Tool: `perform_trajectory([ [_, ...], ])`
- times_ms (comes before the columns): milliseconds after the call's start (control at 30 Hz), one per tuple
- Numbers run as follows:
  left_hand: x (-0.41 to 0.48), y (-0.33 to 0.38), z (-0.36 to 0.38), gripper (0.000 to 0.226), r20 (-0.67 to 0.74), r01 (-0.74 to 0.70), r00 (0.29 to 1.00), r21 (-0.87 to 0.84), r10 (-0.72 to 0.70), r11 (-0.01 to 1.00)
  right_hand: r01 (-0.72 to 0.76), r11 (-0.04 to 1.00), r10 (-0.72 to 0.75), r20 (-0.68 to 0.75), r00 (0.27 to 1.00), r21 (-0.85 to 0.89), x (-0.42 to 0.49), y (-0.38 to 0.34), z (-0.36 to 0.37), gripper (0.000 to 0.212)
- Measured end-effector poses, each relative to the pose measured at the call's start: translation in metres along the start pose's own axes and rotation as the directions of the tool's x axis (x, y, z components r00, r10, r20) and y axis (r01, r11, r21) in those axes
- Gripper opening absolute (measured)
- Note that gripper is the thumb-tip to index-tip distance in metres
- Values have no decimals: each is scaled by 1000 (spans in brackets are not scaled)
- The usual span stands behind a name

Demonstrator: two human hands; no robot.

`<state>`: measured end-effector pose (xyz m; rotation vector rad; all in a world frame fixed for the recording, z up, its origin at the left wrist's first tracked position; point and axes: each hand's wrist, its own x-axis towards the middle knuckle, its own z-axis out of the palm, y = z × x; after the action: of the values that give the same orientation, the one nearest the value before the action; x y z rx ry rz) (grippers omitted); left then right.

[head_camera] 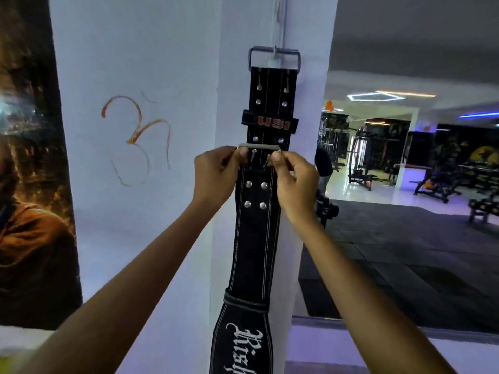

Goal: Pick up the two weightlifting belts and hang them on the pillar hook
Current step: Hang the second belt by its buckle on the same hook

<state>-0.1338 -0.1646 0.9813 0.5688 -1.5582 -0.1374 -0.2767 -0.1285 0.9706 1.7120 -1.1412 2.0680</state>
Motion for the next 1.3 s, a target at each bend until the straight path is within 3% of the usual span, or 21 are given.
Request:
perform_trajectory([
  [333,128,38,18,44,-36,-108,993,39,109,993,98,992,-101,-37,994,-76,137,-20,1,32],
  [467,201,58,26,47,-20,-164,986,143,168,976,134,979,-147,-71,987,-157,206,-29,8,37],
  [833,333,37,68,41,-125,101,989,222,-74,970,-73,960,58,-62,996,-269,324,-27,56,53],
  [1033,351,18,81,43,-135,194,974,104,-180,975,-118,966,94,-112,989,-232,338,-16,66,48],
  [1133,333,5,85,39,-120,179,974,-124,-194,976,-132,971,112,-108,988,-197,331,-7,67,27],
  [1200,320,-1,83,35,-74,192,971,-327,-228,925,-152,980,139,-100,985,-128,325,1,66,10],
  [1300,315,1,84,34,-65,192,971,-370,-231,909,-175,978,169,-58,984,-115,323,5,60,21],
])
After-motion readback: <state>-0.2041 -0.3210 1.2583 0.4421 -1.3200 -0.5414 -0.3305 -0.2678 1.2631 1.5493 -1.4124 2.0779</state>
